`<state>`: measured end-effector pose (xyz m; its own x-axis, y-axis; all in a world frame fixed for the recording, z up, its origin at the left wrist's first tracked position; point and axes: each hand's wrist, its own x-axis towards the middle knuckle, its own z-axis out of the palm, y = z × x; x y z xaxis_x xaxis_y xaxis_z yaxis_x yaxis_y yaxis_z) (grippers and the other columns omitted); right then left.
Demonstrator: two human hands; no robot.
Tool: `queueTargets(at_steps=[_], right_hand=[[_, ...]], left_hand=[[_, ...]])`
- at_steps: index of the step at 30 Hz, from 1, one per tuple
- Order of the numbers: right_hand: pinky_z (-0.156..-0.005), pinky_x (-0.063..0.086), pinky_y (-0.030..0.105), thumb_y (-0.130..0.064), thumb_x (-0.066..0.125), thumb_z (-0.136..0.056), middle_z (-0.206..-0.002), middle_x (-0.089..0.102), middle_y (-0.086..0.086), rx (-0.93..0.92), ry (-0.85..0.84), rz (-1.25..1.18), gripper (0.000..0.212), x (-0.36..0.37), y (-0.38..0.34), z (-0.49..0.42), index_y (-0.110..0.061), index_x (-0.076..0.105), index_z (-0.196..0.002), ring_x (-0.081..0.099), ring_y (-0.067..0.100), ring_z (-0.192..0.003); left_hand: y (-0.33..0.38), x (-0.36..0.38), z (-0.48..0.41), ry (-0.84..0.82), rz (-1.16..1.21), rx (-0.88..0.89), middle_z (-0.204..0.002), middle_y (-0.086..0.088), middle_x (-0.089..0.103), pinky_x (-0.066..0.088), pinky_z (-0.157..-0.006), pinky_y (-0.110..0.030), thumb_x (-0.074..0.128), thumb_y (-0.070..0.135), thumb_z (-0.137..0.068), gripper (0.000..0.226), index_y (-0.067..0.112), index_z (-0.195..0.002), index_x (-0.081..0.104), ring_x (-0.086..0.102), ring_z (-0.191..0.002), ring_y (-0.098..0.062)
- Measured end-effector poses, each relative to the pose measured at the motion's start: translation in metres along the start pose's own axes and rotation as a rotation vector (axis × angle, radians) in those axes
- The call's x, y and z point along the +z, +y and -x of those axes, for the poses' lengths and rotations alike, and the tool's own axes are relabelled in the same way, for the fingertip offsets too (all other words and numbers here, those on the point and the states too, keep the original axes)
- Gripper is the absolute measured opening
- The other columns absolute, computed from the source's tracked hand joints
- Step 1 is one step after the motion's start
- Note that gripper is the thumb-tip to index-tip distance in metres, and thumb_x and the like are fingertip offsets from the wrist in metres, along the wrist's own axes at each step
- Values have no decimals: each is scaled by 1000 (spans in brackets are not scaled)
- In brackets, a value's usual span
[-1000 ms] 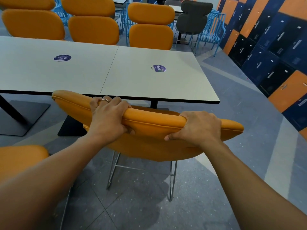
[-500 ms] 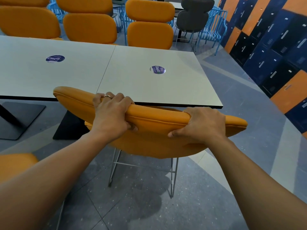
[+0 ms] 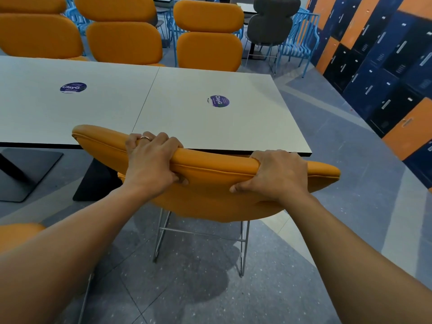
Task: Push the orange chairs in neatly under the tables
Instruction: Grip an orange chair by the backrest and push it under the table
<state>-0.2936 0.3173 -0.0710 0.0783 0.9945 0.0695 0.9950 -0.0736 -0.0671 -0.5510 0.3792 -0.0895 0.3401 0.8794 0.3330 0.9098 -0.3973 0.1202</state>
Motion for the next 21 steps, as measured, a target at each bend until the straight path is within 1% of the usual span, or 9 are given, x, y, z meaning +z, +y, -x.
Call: queueTargets(at_steps=[2, 5, 9, 11, 13, 16, 19, 21], right_hand=[[-82, 44, 35, -93, 58, -62, -103, 70, -8, -11, 11, 11, 77, 3, -1, 2, -37, 63, -114, 62, 17, -96], [-81, 47, 35, -96, 55, -60, -102, 69, -9, -18, 38, 12, 79, 8, 1, 8, -37, 63, -113, 62, 15, -93], [-83, 47, 36, -96, 54, -60, -104, 69, -9, -26, 59, 5, 80, 11, 0, 13, -37, 63, -114, 61, 15, -94], [-85, 47, 37, -95, 55, -61, -106, 69, -8, -31, 64, -1, 81, 11, 0, 15, -37, 62, -116, 61, 16, -97], [-87, 46, 38, -94, 56, -62, -108, 69, -8, -39, 71, -3, 80, 11, 0, 16, -37, 62, -118, 61, 17, -99], [-91, 42, 40, -91, 58, -63, -110, 68, -6, -46, 78, -12, 78, 11, 0, 19, -37, 61, -119, 60, 18, -102], [-96, 37, 43, -90, 57, -66, -116, 67, -5, -47, 54, -46, 79, 9, -5, 22, -37, 59, -124, 57, 19, -109], [-100, 35, 45, -88, 55, -71, -123, 65, -4, -53, 37, -123, 78, 6, -12, 24, -37, 57, -130, 55, 21, -116]], left_hand=[[-1, 0, 3, -8, -13, -8, -105, 1, 60, 24, -98, -48, 83, 55, -53, 65, 30, -108, 58, 50, -105, -30], [0, 1, 10, -14, -22, -12, -107, 2, 59, 23, -99, -48, 83, 57, -52, 68, 31, -110, 58, 49, -108, -30], [6, -1, 18, -20, 7, -50, -118, -1, 55, 10, -108, -44, 82, 54, -55, 73, 32, -119, 54, 42, -121, -32], [9, -2, 23, -32, 25, -72, -125, -2, 50, 2, -113, -46, 80, 52, -60, 75, 31, -125, 50, 34, -129, -31], [11, -4, 28, -42, 40, -71, -132, -2, 45, -1, -115, -48, 76, 54, -65, 77, 32, -131, 44, 28, -135, -30], [10, -10, 36, -79, 75, -63, -141, 1, 38, -3, -118, -49, 71, 58, -71, 81, 33, -139, 36, 19, -141, -26], [9, -21, 45, -132, 138, -82, -151, 3, 29, -5, -119, -48, 69, 56, -76, 81, 36, -144, 30, 12, -146, -24], [9, -30, 52, -142, 204, -105, -155, 5, 26, 4, -119, -50, 68, 53, -79, 77, 38, -144, 31, 12, -147, -22]])
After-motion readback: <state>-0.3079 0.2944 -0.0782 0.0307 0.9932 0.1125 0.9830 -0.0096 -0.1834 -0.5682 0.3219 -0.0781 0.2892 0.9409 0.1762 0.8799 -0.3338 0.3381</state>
